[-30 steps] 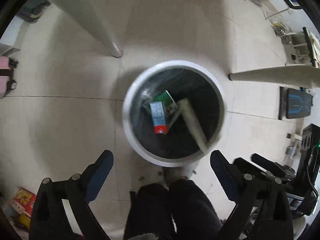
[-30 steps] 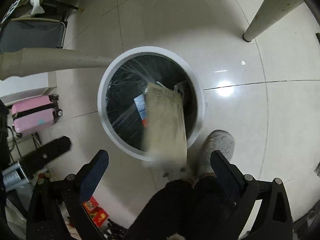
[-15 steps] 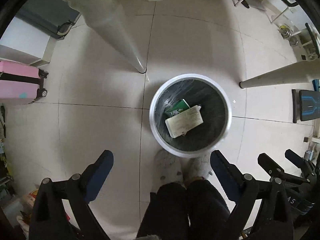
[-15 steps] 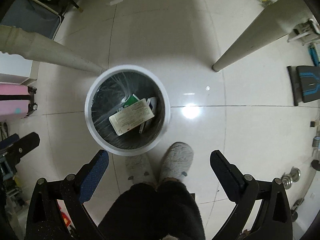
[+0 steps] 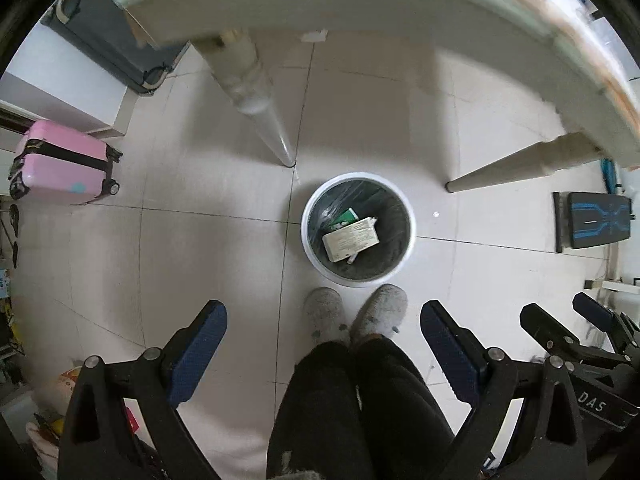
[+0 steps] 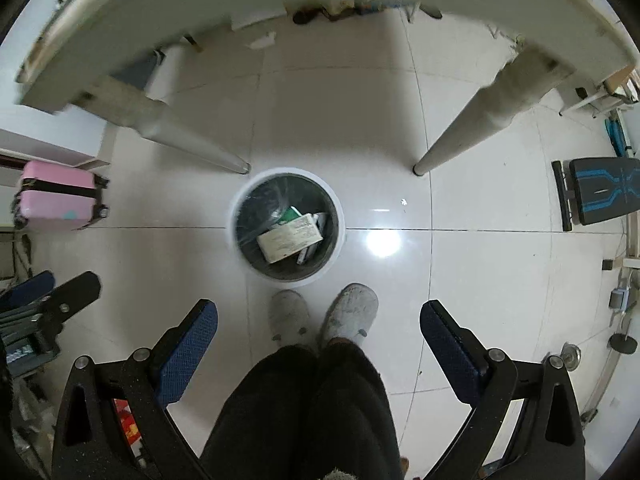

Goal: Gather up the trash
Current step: 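Raise both empty tools from the bin back over the table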

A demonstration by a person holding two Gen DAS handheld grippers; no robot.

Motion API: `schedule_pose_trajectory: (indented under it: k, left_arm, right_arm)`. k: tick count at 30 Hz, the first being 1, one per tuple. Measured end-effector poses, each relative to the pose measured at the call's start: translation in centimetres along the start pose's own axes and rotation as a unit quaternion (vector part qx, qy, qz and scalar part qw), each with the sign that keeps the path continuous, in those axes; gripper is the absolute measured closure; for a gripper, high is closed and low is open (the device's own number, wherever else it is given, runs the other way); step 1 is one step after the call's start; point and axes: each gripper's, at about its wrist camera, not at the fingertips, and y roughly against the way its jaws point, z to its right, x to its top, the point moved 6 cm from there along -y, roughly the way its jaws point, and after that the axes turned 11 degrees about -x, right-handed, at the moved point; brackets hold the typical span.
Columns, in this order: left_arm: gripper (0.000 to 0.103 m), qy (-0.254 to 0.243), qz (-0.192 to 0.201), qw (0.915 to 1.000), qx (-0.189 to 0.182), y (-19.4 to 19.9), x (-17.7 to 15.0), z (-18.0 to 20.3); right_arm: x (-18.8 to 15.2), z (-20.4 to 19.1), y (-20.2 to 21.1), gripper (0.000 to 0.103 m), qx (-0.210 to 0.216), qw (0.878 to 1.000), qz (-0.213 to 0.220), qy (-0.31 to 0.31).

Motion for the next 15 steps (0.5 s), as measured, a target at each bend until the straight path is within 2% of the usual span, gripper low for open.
schedule_pose_trajectory:
  k: [5, 8, 11, 15]
  left_arm:
    - [0.004, -0.008, 0.026, 0.9996, -0.009, 7.5, 0.9, 1.9]
    - [0.004, -0.022, 0.066, 0.9975, -0.013, 12.2, 2.7, 3.3]
    - [0.0, -0.038, 0.113, 0.9929, -0.001, 15.6, 5.7, 4.6]
    - [0.0, -0.037, 0.147, 0.9883, 0.007, 17.6, 10.3, 6.0]
  right_arm:
    - [0.4, 0.7, 9.7, 0.001, 0.015, 1.0, 0.009, -0.013]
    - [1.5, 1.5, 14.4, 0.001, 0.033, 0.999, 0.02, -0.039]
    - [4.0, 2.8, 19.0, 0.001, 0.055, 0.995, 0.042, -0.072]
    - [8.6, 5.6, 22.3, 0.001, 0.05, 0.991, 0.064, -0.102]
